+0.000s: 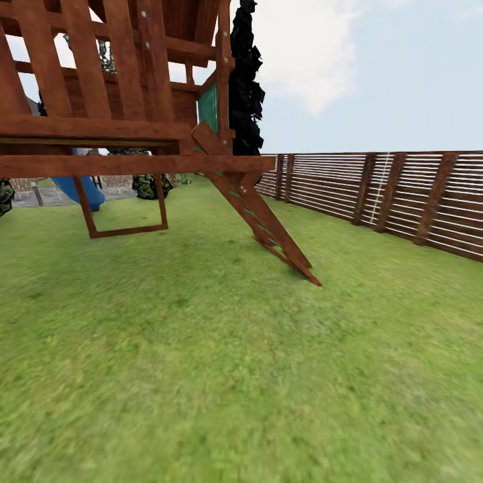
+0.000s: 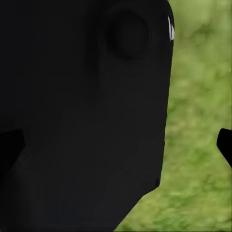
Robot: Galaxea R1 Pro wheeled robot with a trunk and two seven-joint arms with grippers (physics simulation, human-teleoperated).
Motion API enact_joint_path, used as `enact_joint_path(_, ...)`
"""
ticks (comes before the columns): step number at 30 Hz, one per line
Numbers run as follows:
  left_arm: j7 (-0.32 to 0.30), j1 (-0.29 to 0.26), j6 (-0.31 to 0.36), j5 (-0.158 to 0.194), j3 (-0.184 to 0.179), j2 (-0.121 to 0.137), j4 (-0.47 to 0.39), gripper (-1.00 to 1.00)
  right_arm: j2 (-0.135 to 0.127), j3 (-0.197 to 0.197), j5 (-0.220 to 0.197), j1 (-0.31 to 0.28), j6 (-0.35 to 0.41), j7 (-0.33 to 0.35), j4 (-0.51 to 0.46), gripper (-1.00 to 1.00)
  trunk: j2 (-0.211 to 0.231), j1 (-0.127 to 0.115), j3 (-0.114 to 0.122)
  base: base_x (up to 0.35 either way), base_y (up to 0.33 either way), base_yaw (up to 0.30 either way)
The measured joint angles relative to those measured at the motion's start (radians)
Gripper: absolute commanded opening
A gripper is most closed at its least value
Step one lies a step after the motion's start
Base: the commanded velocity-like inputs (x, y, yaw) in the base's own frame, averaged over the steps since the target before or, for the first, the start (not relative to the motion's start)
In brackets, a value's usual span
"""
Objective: Take the three Easter eggs out of the wicker basket on the lawn in the garden, then place them on the lawn next to a single tree (choose any tree) so that all three eggs are next to the same tree and none are left in the basket.
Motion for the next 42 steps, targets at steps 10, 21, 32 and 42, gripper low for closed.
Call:
enact_joint_path(10,-0.004,-0.002,-0.024,0.012,0.008,-0.011,-0.056,1.00,-0.005,0.008,0.008,-0.055,-0.035,-0.003,-0.041,1.00,0.000,0.000,0.000,0.000,0.000,0.000)
enact_joint_path(21,-0.004,-0.002,-0.024,0.011,0.007,-0.011,-0.091,1.00,-0.006,0.012,0.010,-0.056,-0.044,-0.003,-0.040,1.00,0.000,0.000,0.000,0.000,0.000,0.143)
enact_joint_path(32,-0.003,-0.002,-0.024,0.012,0.007,-0.010,-0.090,1.00,-0.021,0.011,0.010,-0.056,-0.044,-0.003,-0.042,1.00,0.000,0.000,0.000,0.000,0.000,0.052)
enact_joint_path(42,0.002,-0.002,-0.024,0.012,0.008,-0.011,-0.092,1.00,-0.019,0.013,0.010,-0.056,-0.044,0.003,-0.040,1.00,0.000,0.000,0.000,0.000,0.000,0.029)
